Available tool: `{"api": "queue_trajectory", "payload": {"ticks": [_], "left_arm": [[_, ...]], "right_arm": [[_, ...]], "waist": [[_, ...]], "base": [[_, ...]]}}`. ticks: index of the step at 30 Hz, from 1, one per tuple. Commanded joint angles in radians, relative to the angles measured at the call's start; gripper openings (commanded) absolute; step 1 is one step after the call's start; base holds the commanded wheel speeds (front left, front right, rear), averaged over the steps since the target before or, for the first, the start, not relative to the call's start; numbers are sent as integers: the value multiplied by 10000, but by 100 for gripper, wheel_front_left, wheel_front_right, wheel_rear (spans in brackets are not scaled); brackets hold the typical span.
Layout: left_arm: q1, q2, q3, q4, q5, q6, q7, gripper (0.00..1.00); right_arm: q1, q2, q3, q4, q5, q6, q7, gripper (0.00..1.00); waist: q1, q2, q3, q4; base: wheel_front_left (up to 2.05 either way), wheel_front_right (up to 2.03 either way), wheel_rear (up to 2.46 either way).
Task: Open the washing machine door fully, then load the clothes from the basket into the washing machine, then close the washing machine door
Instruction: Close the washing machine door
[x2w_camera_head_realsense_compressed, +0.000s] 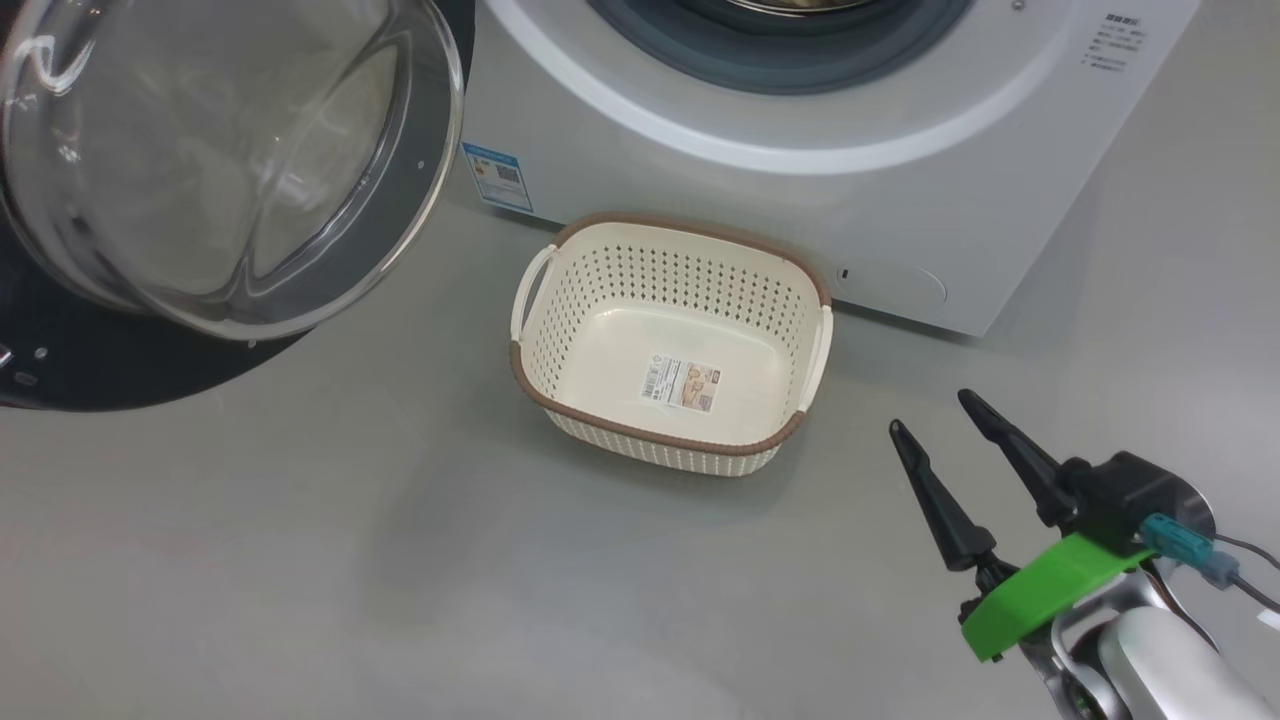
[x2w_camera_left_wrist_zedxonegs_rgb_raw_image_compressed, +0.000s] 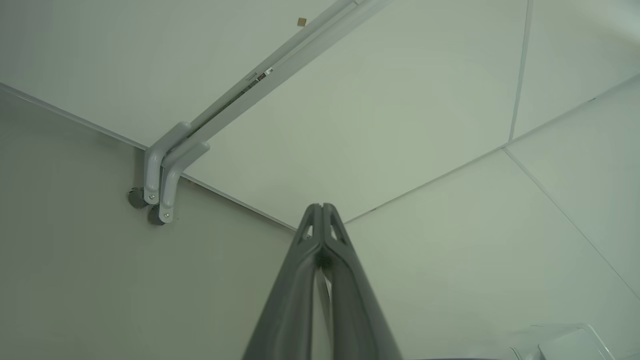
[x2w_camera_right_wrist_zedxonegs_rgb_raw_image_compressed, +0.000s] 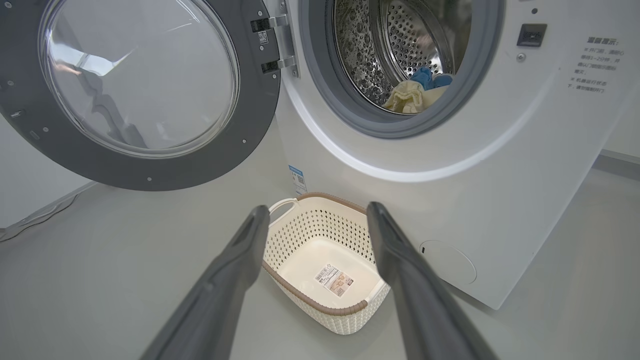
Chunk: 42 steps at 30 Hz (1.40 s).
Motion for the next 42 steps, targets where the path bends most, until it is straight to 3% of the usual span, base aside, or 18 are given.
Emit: {"api": "queue_trajectory", "payload": {"ticks": [1,16,42], "left_arm": [[-371,849,254,-241,-118,-157,167,0],[-849,1049,414,839,-1418,-667,1726,0],[-412,684,-48,450,-2158,-712,2819,0]], "right_arm": [[-327,-243,115,-358,8,-29,90,100],[-501,-758,143,-1049,-41,-29,705,100],[-566,-850,-21,-1388,-106,-29,929,100]], "waist": [[-1,0,116,-86],[-1,0,798,-374],[-1,0,1430,-506]], "base": [[0,0,0],[0,0,0],[0,0,0]]}}
